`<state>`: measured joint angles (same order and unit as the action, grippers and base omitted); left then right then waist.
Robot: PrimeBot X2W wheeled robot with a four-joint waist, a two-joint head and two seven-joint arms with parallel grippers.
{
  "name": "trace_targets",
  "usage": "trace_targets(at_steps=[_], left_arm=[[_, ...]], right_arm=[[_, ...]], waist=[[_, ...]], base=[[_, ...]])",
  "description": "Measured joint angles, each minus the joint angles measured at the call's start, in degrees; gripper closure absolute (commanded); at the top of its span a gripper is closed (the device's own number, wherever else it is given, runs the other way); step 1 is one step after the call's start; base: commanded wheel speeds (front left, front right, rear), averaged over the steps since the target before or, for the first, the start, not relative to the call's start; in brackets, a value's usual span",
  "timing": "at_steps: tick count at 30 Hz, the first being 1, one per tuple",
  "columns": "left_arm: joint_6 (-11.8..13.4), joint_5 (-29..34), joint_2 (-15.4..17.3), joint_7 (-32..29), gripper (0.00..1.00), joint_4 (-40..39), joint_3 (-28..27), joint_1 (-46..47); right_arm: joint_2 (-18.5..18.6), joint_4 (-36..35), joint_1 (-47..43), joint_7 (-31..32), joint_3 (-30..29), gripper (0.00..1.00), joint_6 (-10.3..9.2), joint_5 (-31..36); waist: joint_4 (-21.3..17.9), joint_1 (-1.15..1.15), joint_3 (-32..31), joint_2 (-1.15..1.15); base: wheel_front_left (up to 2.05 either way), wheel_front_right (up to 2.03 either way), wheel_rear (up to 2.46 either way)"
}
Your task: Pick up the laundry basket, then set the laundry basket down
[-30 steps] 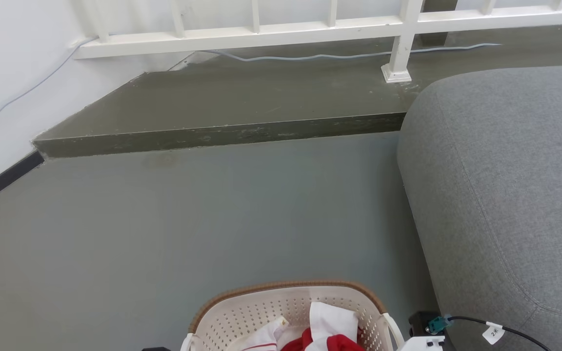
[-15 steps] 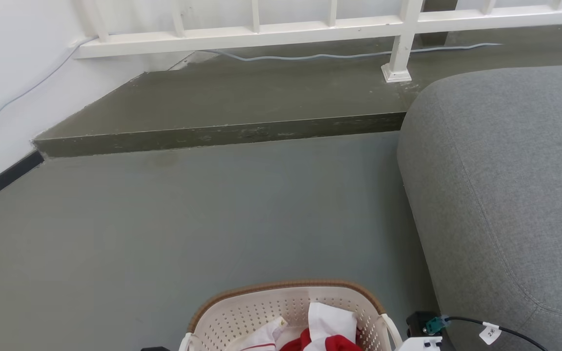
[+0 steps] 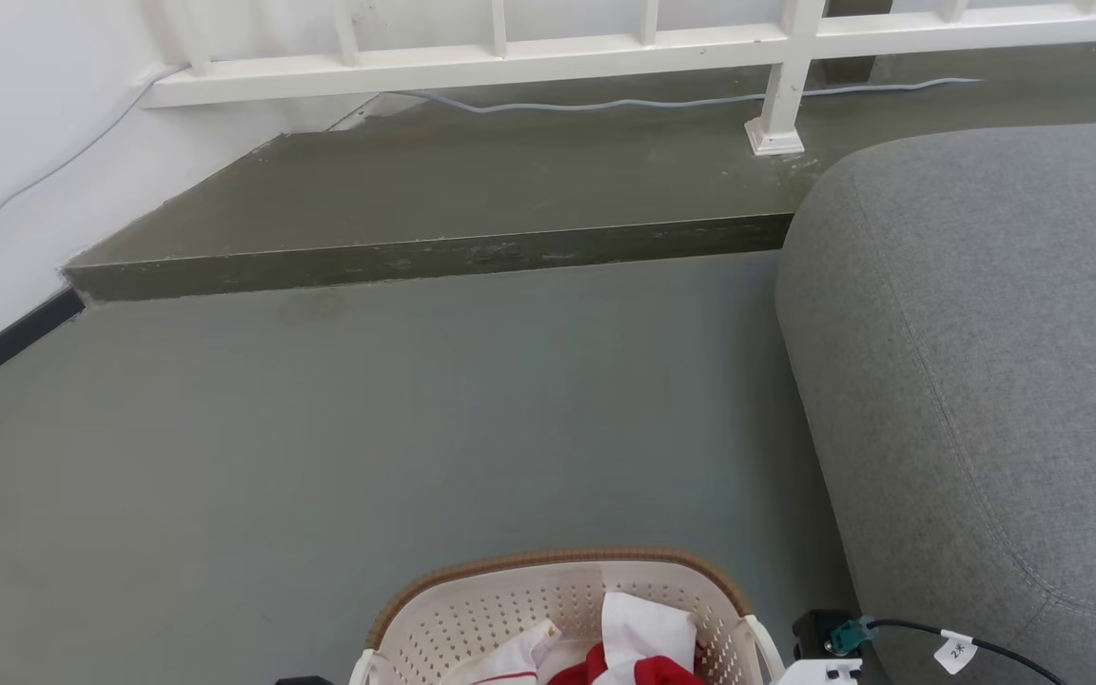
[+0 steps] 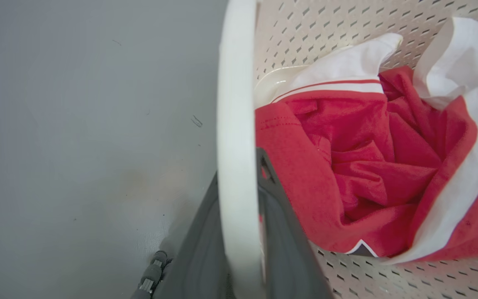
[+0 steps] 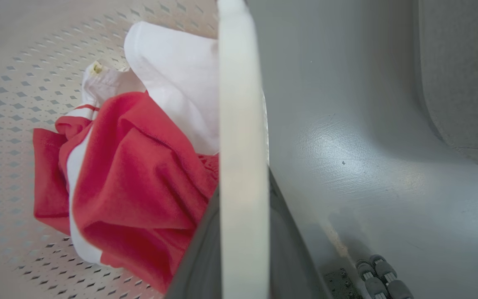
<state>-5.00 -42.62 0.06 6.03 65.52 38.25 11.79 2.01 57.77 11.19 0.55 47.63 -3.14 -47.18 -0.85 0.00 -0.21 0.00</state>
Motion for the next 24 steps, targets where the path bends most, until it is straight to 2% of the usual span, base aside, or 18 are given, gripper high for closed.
trace_targets(at_steps=[16,24], left_arm=[[0.57,-0.57,0.21,0.08,1.00,-0.63,0.66,0.01],[1.24,-1.57,0.37,0.41,1.00,-1.21,0.44,1.19]], right_arm=[[0.22,-0.04,0.36,-0.49,1.63,1.00,-0.53,-2.05],[0.27,-0.07,3.52,-0.59,2.08,1.00,-0.96,-2.32]], waist=[[-0.11,0.00,1.27,0.00],[-0.18,0.00,3.57,0.00]], base=[[0.00,0.00,0.00],[0.00,0.00,0.00]])
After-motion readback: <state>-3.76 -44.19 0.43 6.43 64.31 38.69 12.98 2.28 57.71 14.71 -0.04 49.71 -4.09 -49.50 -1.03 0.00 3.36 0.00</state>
